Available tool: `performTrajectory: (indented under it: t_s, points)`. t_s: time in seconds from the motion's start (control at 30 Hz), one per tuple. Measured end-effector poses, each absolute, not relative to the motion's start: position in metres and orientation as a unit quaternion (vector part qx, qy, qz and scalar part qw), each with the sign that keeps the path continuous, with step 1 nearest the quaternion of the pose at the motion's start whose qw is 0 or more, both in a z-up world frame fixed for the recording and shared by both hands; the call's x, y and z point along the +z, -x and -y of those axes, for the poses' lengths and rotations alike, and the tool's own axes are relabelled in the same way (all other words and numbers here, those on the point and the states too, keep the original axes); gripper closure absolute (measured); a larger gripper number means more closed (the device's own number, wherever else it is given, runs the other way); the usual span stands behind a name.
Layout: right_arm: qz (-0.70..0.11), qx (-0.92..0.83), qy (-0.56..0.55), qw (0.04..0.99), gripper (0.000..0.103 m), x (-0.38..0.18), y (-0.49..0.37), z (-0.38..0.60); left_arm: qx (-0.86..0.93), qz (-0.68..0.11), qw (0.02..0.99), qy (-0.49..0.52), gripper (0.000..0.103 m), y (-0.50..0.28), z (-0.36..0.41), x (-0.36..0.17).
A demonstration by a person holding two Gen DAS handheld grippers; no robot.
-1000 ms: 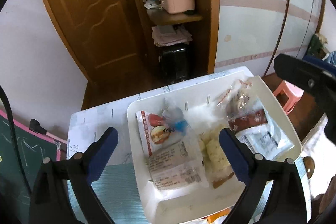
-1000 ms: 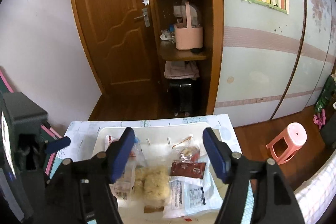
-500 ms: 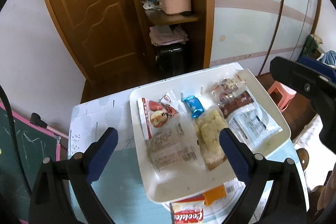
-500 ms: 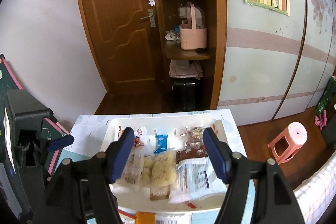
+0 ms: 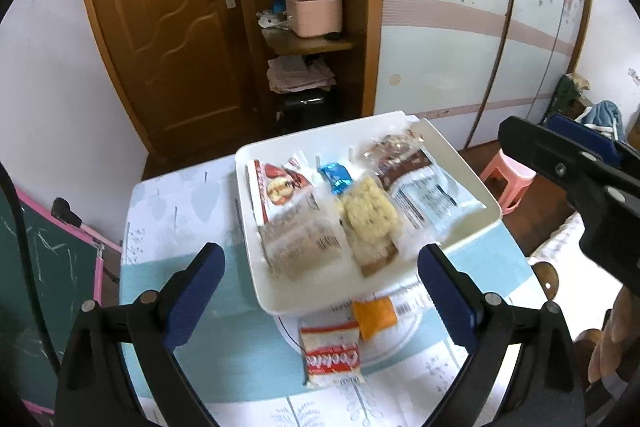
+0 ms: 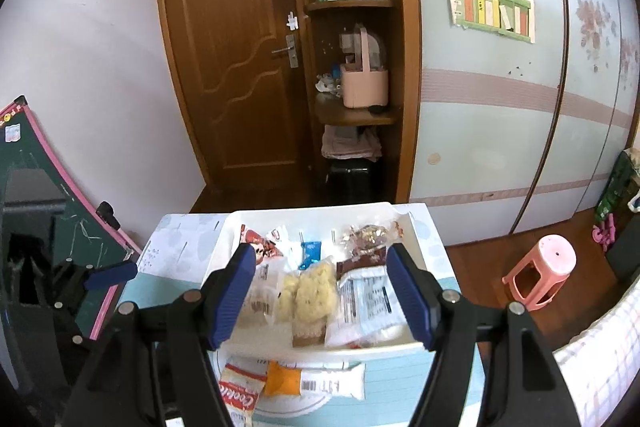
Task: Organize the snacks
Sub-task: 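Move both tools toward the Cookies packet and orange-and-white bar, then grasp red Cookies packet with left tool while right tool grasps orange-and-white bar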
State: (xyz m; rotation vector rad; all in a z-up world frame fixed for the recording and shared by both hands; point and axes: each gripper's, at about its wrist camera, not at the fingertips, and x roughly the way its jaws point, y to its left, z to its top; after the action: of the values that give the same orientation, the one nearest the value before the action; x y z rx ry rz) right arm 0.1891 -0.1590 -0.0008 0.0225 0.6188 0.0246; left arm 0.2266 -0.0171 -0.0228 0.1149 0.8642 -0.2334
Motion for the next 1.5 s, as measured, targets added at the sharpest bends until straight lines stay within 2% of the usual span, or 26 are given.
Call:
performTrajectory:
  t_s: [0.3, 0.67, 1.0, 1.17, 1.33, 1.4, 1.43, 1.5]
  points:
    - [-0.303, 0.004, -0.040, 0.952, 0.034, -0.032, -0.143, 0.182, -0.125, -0.419, 0.899, -0.026, 0.006, -0.182, 0.009, -0.047]
    - [-0.331, 0.008, -0.035, 0.943, 0.035, -0.110, -0.106, 0.200, -0.098, -0.466, 0.879, 0.003, 0.006, -0.153, -0.012, -0.127]
    - [-0.412, 0.022, -0.019, 0.911, 0.035, -0.182, -0.131, 0.209, -0.071, -0.526, 0.848, -0.001, 0.006, -0.165, -0.014, -0.190]
    - [-0.425, 0.049, -0.029, 0.904, 0.035, -0.192, -0.150, 0.200, -0.061, -0.547, 0.834, 0.023, 0.006, -0.180, -0.011, -0.208]
    - [-0.422, 0.101, 0.019, 0.901, 0.035, -0.194, -0.173, 0.177, -0.056, -0.554, 0.830, 0.028, 0.007, -0.190, -0.001, -0.217]
    - [-0.416, 0.120, 0.048, 0.900, 0.035, -0.195, -0.180, 0.168, -0.054, -0.556, 0.829, 0.024, 0.012, -0.193, 0.004, -0.222]
    - [-0.415, 0.129, 0.059, 0.899, 0.035, -0.195, -0.183, 0.165, -0.052, -0.557, 0.828, 0.022, 0.019, -0.193, 0.004, -0.224]
    - [-0.414, 0.147, 0.083, 0.894, 0.035, -0.196, -0.190, 0.161, -0.043, -0.553, 0.832, 0.004, 0.027, -0.194, 0.009, -0.227]
